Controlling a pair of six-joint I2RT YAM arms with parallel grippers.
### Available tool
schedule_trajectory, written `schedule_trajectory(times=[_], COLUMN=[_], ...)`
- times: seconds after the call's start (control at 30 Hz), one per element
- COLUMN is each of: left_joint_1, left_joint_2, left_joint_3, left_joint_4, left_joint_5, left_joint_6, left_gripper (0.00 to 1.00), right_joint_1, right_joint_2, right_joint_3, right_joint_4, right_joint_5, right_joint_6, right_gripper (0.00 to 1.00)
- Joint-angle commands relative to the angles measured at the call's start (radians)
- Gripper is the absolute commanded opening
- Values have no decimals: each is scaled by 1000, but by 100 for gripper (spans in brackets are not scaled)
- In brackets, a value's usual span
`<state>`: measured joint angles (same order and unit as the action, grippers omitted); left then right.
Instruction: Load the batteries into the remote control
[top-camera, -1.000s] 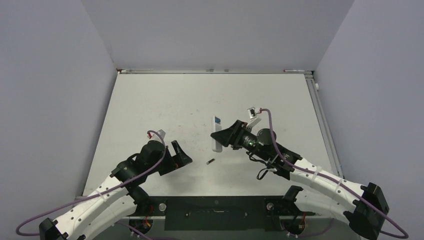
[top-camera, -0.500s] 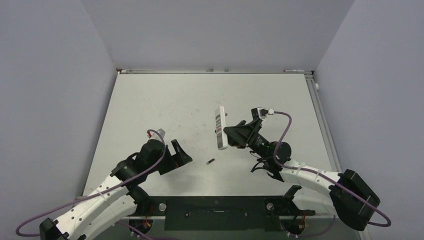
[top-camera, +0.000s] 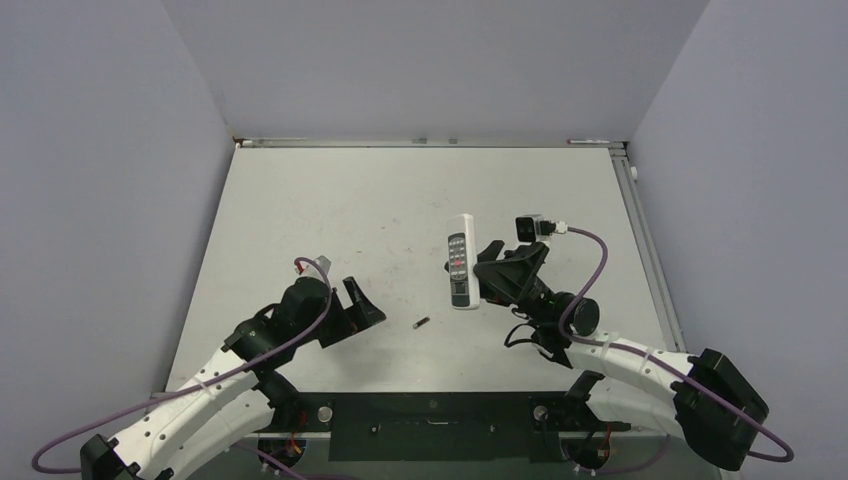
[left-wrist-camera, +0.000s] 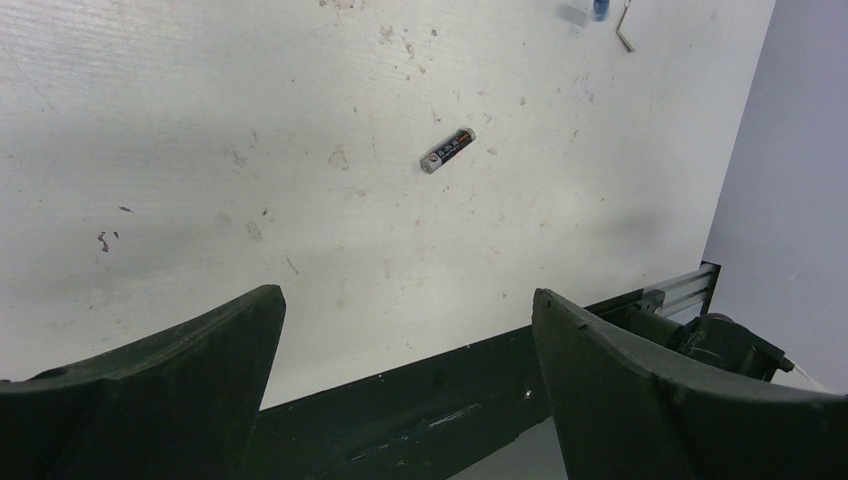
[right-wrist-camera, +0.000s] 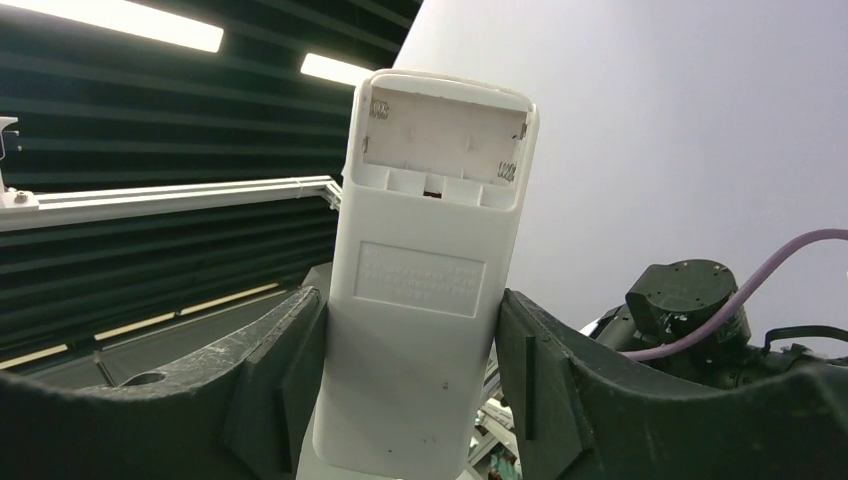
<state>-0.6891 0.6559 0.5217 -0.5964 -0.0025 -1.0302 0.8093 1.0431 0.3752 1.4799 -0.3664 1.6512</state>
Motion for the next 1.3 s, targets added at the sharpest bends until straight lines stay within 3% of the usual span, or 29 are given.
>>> schedule_trajectory(times=[0.0, 0.17, 0.37, 0.57, 0.73, 0.87, 1.0, 1.17, 1.27], left_joint_1=[9, 11, 17, 21, 22, 22, 24, 30, 34], left_joint_2=[-3, -13, -14, 7, 29, 47, 69, 83, 82], left_joint_3=[40, 37, 41, 44, 42, 38, 37, 32, 25], left_joint_4=[39, 29, 17, 26, 40, 54, 68, 77, 83], left_joint_5=[2, 2, 2, 2, 2, 2, 2, 25, 34], left_joint_6=[10, 9, 12, 21, 27, 34, 39, 47, 51], left_gripper=[92, 92, 92, 92, 92, 92, 92, 92, 92], right_joint_1=[18, 19, 33, 46, 83, 154, 257, 320, 324], right_joint_2=[-45, -138, -323, -341, -291, -179, 3, 181, 254], right_joint_3=[24, 42, 198, 384, 426, 383, 335, 328, 327], right_joint_4=[169, -84, -863, -1567, -1904, -2063, -2086, -2045, -2000], right_joint_5=[7, -44, -53, 118, 339, 553, 699, 754, 736], right_joint_6=[-24, -127, -472, -771, -877, -872, -815, -783, -788], right_gripper=[9, 9, 9, 9, 9, 9, 9, 9, 15])
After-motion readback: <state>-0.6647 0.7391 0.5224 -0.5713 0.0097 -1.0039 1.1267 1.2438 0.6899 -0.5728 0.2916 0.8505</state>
